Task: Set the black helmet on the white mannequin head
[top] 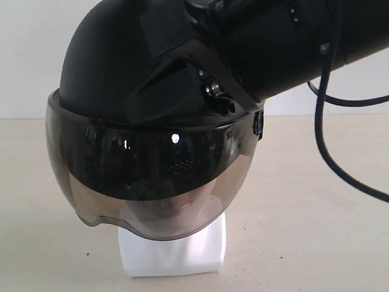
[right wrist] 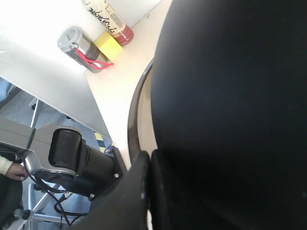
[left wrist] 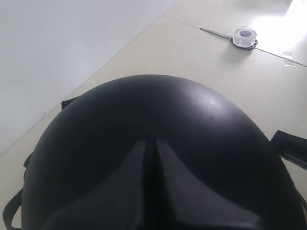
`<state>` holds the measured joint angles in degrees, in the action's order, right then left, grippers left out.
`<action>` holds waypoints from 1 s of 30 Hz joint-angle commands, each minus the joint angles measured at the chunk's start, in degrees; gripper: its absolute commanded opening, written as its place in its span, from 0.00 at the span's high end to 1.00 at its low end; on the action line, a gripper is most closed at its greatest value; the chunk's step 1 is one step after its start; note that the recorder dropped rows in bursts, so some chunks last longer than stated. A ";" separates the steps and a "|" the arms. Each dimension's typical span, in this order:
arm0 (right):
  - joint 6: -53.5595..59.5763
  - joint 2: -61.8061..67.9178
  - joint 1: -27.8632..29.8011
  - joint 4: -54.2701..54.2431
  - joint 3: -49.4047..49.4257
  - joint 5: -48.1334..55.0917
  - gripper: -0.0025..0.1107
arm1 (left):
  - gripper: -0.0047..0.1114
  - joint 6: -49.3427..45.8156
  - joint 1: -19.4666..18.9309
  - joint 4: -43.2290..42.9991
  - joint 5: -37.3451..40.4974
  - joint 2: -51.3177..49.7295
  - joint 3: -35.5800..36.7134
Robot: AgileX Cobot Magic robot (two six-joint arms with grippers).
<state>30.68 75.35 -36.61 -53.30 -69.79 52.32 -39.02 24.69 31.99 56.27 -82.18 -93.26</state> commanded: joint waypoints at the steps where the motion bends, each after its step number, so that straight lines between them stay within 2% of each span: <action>1: 0.12 0.71 -0.07 2.67 1.13 2.41 0.98 | 0.92 0.50 0.48 -1.60 2.49 -0.43 0.52; 30: -0.57 1.34 -0.07 4.21 1.13 6.38 0.98 | 0.92 1.18 0.48 -1.60 2.49 -0.43 0.52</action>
<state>29.87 76.43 -36.61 -50.03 -68.87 59.16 -38.58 24.69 31.99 56.27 -82.18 -93.26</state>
